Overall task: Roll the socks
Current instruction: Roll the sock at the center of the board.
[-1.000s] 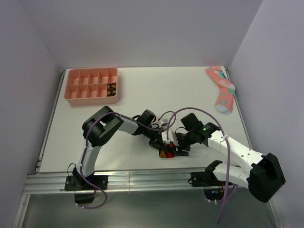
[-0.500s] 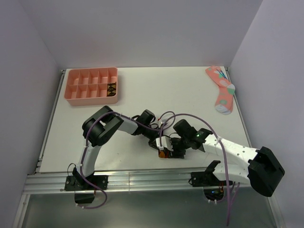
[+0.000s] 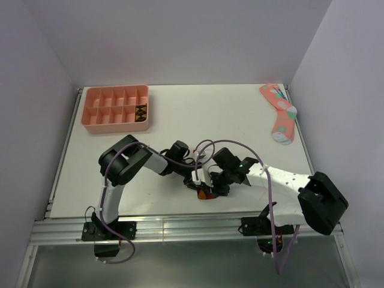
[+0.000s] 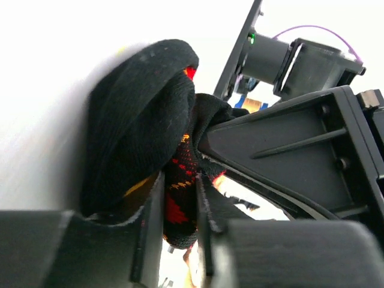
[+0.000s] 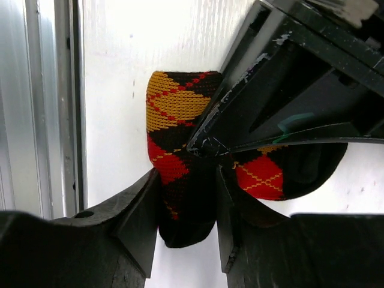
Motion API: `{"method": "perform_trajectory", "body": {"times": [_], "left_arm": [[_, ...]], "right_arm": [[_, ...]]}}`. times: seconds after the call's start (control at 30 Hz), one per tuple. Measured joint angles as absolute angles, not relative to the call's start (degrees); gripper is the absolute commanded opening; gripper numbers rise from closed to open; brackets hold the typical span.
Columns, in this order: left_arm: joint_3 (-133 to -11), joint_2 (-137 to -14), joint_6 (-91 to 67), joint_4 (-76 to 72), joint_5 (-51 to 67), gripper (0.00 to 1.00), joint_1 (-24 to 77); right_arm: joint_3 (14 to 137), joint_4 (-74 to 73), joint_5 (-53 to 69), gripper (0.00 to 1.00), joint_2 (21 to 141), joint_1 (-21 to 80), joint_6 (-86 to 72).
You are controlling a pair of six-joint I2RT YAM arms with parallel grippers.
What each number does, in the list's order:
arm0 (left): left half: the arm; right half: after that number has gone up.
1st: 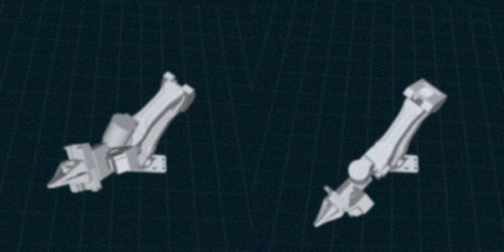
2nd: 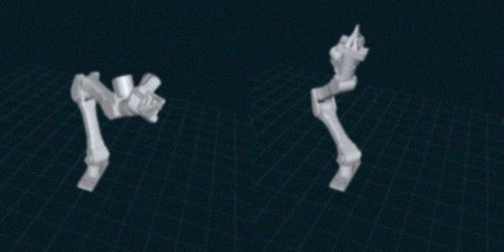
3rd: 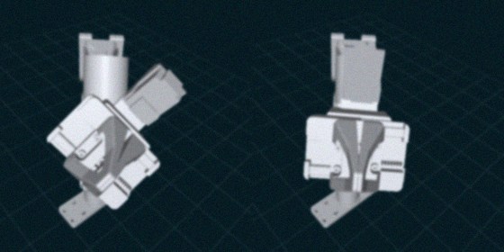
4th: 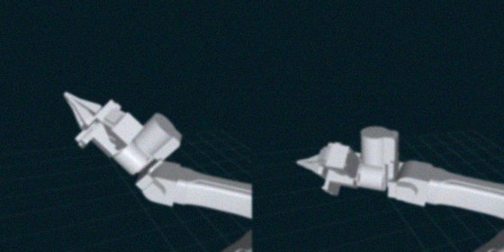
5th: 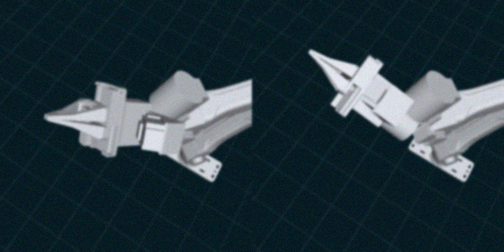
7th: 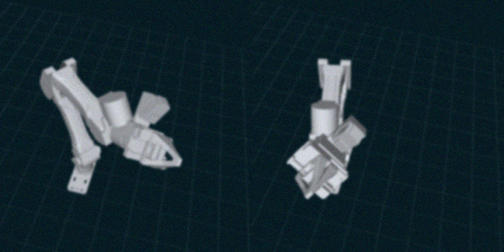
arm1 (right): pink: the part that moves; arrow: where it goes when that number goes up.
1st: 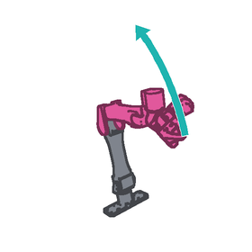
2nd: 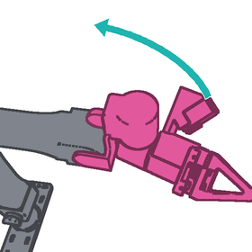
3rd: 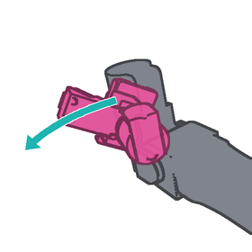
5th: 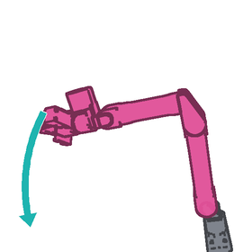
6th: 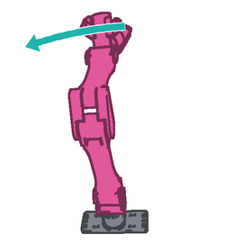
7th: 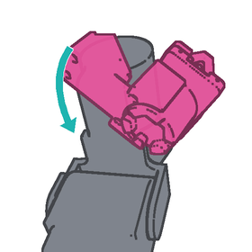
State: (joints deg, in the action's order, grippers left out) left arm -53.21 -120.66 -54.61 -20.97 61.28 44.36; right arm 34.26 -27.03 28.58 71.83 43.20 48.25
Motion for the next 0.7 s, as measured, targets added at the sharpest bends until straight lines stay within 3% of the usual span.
{"method": "perform_trajectory", "body": {"times": [0.4, 0.7], "left_arm": [[-35.59, -110.48, -65.39, -44.53, 40.23, 0.36, 44.05], [-30.48, -104.14, -62.19, -49.30, 26.46, 0.37, 43.88]], "right_arm": [[44.56, -35.22, 37.39, 0.29, 84.38, 36.53, 49.60], [51.44, -43.00, 42.11, 0.29, 92.99, 33.04, 51.00]]}}
